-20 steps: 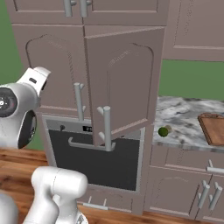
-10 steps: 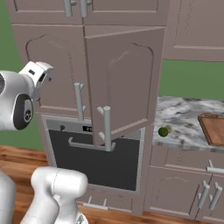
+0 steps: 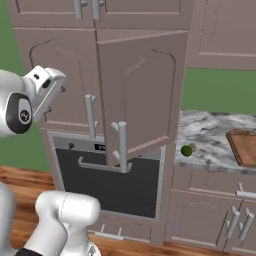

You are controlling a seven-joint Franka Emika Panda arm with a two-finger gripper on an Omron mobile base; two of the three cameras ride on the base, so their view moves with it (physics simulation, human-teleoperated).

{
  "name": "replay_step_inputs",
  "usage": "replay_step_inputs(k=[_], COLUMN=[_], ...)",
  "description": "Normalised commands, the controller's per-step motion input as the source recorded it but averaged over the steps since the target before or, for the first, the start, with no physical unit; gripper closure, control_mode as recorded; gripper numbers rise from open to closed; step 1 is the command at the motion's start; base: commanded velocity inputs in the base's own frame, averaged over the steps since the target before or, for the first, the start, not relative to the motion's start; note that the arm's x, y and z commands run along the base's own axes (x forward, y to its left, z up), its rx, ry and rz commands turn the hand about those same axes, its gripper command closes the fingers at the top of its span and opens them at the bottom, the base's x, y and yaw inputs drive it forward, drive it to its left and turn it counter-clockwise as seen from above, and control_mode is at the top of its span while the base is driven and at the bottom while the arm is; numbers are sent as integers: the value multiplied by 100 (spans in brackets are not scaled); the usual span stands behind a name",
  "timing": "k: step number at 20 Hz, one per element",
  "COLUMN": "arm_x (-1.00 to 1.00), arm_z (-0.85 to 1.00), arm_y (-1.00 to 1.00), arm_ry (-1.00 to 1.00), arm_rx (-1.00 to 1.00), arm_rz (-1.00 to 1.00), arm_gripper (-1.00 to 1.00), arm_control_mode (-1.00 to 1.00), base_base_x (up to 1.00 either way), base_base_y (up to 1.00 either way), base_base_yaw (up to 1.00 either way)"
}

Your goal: Open the cabinet. Place the bowl and condiment on the counter. Then place the lime and garlic on the cutting board.

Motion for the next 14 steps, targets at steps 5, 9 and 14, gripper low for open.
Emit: replay_step_inputs(k=[5,9,14], arm_x=[-34,-14,5], arm_z=[-7,-1,0], arm_y=[-31,-18,0], arm_ry=[-8,-10,-5], arm_rx=[2,2,0], arm_rz=[-16,-9,-5], arm_gripper=[-100,-100,-100], arm_control_mode=[-100,-100,-100], base_base_x=[0,0,0], base_base_y=[0,0,0], base_base_yaw=[0,0,0])
